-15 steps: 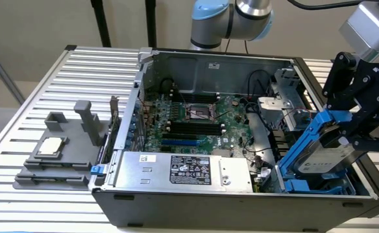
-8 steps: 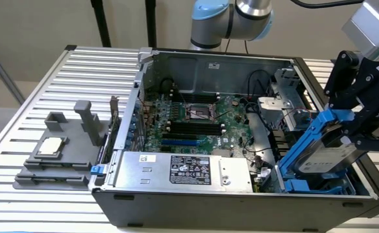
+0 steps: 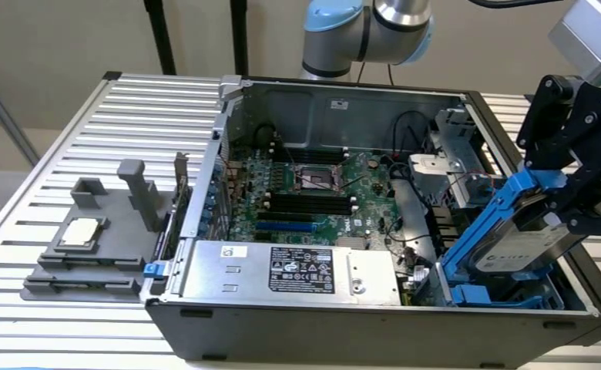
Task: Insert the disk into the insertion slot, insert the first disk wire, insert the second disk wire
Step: 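Insert the disk into the insertion slot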
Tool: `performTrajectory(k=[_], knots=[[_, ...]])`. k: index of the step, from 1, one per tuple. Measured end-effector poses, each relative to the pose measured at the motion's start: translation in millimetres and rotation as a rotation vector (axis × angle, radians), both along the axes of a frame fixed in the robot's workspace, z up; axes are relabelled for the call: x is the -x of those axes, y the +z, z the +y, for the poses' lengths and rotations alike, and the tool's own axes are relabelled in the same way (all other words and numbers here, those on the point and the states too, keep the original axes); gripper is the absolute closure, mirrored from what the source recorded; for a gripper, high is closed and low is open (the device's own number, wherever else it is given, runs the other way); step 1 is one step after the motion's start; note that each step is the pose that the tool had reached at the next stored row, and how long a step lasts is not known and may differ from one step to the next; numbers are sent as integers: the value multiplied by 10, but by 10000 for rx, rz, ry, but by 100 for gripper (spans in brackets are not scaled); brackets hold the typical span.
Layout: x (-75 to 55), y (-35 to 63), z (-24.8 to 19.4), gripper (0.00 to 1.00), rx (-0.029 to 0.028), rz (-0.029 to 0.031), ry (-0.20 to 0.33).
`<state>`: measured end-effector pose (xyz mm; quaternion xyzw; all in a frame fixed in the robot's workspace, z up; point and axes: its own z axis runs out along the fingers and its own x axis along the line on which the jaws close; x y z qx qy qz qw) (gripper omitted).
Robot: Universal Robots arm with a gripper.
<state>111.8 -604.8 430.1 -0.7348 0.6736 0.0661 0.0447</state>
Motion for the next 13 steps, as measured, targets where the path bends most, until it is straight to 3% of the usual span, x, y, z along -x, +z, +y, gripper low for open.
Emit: performTrajectory(k=[13], knots=[[7,20,-32,67,49,-14,-1]])
